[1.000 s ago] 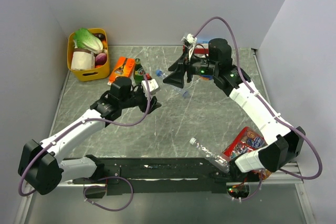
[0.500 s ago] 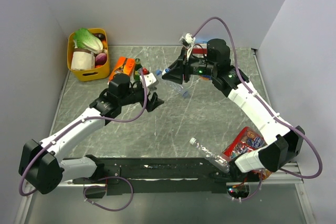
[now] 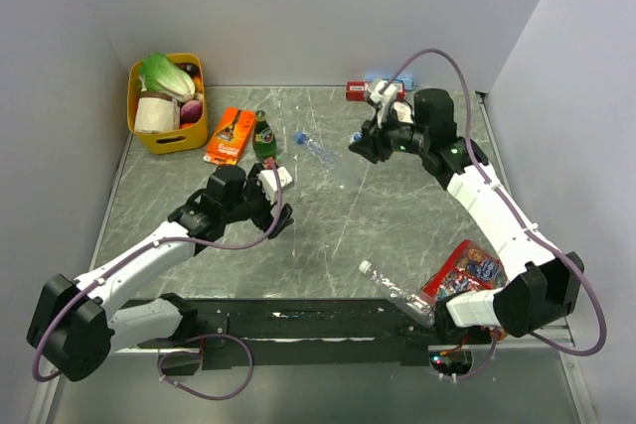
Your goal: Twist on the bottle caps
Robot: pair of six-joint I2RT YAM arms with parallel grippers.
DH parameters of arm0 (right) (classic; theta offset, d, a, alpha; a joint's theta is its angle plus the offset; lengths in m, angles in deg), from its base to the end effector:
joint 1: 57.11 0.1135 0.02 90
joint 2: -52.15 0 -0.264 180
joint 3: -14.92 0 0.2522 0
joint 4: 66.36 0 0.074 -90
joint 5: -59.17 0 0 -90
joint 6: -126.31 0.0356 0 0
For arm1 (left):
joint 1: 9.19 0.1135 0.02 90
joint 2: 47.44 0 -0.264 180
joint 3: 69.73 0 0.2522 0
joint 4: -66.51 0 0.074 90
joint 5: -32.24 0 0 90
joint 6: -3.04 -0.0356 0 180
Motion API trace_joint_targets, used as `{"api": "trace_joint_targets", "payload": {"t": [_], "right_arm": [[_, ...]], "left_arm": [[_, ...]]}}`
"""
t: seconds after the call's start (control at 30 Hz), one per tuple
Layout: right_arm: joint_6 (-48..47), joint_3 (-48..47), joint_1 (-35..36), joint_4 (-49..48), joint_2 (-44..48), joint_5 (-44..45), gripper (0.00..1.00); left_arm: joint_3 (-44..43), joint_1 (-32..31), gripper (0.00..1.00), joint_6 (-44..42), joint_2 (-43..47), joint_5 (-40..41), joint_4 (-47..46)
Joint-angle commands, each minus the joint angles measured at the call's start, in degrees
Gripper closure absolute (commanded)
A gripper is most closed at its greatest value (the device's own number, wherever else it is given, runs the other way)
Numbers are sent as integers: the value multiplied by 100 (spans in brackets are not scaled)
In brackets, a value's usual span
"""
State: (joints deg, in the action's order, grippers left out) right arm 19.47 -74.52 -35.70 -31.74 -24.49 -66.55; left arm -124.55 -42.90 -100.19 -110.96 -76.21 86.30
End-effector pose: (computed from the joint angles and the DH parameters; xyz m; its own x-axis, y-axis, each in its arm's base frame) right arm 0.2721 0.1290 0.3880 -0.0992 -0.2915 -0.9514 -0.8669 0.4948 -0.0612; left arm 0.1986 -0.1461 0.2602 -0.2128 0.4030 -0.8901 0.8285 0.5573 0.0542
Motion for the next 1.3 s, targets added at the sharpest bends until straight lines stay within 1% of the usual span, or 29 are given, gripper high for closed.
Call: {"api": "trace_joint_targets", "payload": {"t": [0.0,0.13,0.27,0.43,0.9,1.1,1.27], "right_arm": [[-461,501,-382,-240,316,215,84],[-346,774,-638,-408,255,241,84],[-600,949,-691,-364,246,364,84],[-680,1143,-778,-390,220,558,82],[-540,1345,-1218,-636,97,619,78],[-539,1415,-1227,-636,70,733,68],[-522,1503,-1244,-671,62,804,67]], "left_arm": [[72,67,4,84,148,88,-22],[11,146,4,146,42,-44,-127],[-78,190,4,102,-37,-53,-145],[-87,234,4,128,-63,-114,-189],[-131,251,4,75,-107,-193,-189],[-113,269,4,93,-125,-211,-242],[-87,260,4,84,-125,-228,-242]]}}
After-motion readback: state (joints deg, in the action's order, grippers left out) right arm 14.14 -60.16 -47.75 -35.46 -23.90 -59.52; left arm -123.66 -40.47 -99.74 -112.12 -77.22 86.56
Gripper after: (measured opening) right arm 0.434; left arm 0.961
